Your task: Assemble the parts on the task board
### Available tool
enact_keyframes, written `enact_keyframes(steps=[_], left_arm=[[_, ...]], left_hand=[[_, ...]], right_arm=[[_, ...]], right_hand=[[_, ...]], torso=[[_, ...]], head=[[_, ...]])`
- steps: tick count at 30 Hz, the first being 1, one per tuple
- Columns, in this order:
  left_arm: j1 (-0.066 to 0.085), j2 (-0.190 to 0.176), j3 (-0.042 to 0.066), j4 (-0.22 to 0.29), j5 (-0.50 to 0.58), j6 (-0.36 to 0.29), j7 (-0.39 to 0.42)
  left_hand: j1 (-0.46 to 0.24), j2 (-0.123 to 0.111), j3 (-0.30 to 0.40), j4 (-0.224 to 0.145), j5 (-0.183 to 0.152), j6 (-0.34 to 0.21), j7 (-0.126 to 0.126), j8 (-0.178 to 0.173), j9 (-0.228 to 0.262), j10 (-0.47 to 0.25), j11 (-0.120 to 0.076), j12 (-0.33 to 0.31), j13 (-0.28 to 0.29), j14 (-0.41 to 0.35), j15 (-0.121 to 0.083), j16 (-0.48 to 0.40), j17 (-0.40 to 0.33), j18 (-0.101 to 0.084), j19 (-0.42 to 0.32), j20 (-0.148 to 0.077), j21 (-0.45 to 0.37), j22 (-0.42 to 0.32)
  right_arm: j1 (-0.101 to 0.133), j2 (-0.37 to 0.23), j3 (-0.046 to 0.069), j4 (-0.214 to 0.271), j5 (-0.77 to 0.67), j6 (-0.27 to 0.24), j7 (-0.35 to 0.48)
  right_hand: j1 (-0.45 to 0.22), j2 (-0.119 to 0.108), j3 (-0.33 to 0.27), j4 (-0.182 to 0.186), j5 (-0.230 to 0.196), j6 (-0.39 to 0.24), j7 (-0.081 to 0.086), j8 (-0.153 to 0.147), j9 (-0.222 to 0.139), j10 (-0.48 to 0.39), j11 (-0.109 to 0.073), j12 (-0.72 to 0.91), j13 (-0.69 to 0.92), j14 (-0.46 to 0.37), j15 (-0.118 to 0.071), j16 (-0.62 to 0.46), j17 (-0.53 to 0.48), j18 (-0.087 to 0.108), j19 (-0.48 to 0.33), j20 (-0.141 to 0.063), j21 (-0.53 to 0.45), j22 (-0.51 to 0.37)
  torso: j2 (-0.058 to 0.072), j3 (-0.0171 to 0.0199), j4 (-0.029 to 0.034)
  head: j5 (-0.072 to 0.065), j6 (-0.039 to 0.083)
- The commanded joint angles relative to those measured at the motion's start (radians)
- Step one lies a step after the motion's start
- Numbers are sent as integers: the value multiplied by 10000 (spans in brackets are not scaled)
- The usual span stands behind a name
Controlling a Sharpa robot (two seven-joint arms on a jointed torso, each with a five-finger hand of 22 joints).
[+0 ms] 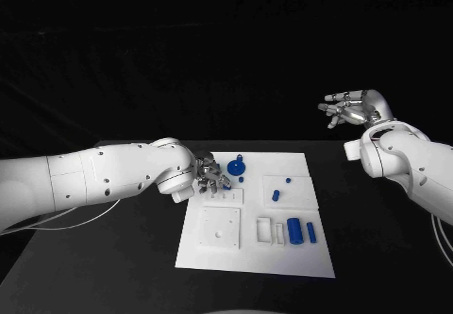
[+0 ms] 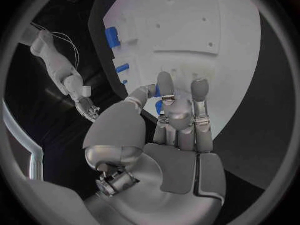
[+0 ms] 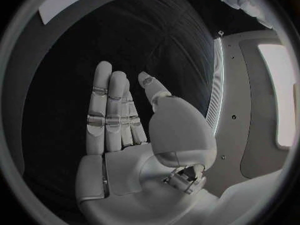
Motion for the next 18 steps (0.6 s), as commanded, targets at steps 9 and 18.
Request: enact_keyframes(steps=[9,18], left_arm=[[-82,-49,4,25,-102,254,-81],[-112,-85,4,70,-413,543,-150]], left_hand=[[103,-28,986,-873,17,988,-711,73,71,464,-58,112,-41,46,-45,120,42,-12,74,13,-90,84],[99,-35,984,-871,18,989,-713,68,88,463,-57,129,-43,43,-45,122,36,-10,75,15,-101,95]], right_arm=[[7,53,9,-22,55,168,80],[6,98,9,-79,58,210,71]], right_hand=[[-17,78,-70,24,59,-24,-36,-32,-6,55,24,-45,-25,38,-8,16,3,-182,389,-9,54,-62],[-24,91,-88,11,69,-18,-35,-37,-8,52,23,-37,-20,41,-9,9,-1,-182,390,-10,79,-105]], torso=[[-8,-9,4],[-9,-7,9]], head=[[-14,-143],[-28,-198]])
